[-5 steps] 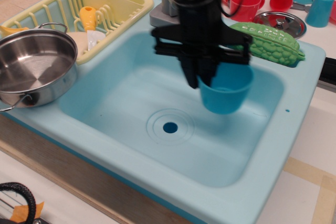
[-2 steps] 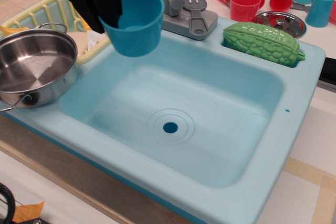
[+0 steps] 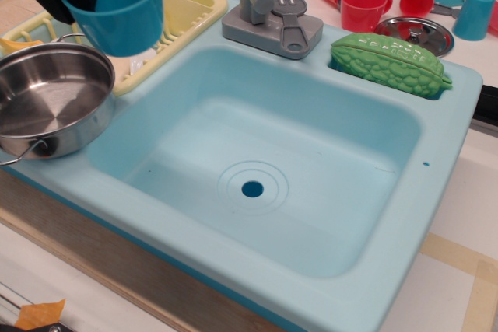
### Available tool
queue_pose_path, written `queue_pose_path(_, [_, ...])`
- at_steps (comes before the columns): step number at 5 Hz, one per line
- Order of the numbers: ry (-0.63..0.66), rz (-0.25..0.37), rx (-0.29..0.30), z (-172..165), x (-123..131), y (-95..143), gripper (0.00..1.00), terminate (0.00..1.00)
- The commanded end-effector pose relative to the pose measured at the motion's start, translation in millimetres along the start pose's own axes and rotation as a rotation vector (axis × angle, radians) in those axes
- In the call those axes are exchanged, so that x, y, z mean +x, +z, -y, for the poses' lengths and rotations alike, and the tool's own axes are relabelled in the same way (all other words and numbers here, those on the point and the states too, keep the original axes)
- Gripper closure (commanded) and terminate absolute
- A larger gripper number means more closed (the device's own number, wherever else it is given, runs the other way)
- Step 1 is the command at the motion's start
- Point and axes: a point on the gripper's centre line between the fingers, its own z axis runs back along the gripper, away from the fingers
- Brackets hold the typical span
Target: Put cup into pot or pan
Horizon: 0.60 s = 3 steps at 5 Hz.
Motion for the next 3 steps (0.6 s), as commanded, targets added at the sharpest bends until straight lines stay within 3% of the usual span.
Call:
queue_pose_path(1, [0.072, 0.004, 0.034, -31, 17, 6, 1.00, 0.00])
queue_pose_path(3, [0.106, -0.069, 0.029, -59, 20, -11, 1.00, 0.00])
